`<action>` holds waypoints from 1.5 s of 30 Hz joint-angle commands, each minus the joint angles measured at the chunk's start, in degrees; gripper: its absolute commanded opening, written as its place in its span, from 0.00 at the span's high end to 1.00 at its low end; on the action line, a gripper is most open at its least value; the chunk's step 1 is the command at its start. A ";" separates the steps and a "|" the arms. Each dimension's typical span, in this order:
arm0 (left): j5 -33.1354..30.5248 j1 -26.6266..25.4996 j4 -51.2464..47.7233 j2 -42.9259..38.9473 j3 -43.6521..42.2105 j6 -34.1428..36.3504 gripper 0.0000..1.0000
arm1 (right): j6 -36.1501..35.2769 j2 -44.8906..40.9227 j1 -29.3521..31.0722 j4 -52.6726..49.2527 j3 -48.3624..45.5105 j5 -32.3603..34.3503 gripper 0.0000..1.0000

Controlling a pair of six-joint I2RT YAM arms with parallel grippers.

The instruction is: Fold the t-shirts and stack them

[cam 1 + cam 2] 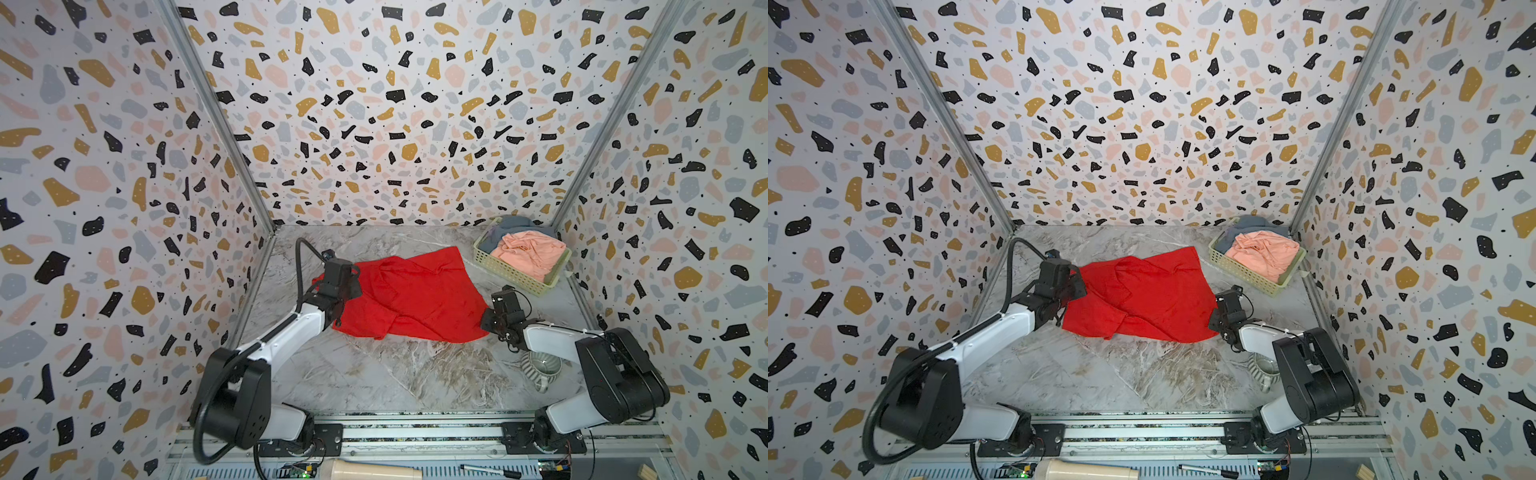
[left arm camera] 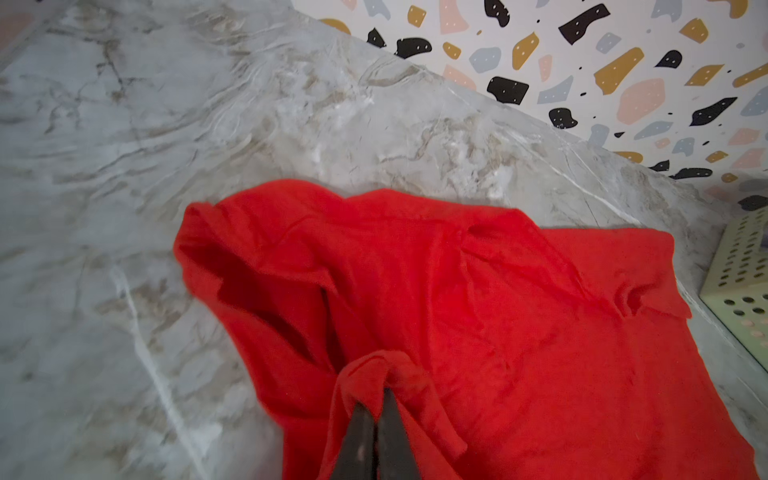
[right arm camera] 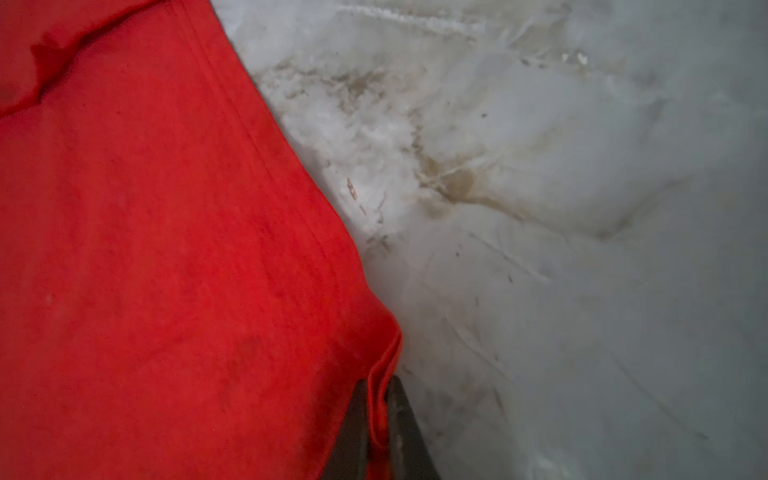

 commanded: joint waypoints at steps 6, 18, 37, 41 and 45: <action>-1.14 4.34 -7.64 11.27 15.45 10.06 0.44 | -1.41 4.32 -1.17 1.56 3.78 -4.19 0.92; 5.19 6.58 -5.27 -12.00 -10.78 0.43 0.43 | -2.70 2.54 -3.00 2.99 1.85 -7.22 0.94; 16.62 6.66 17.43 -8.07 -26.88 -6.44 0.61 | -1.82 0.22 -3.98 3.77 -0.68 -9.20 0.96; 17.08 6.68 18.06 -7.02 -26.77 -6.36 0.83 | -1.79 -0.72 -4.24 3.70 -0.48 -9.20 0.98; 16.67 6.66 13.59 -11.98 -25.54 -5.32 0.99 | -2.38 -2.84 -4.59 2.87 0.57 -9.01 1.00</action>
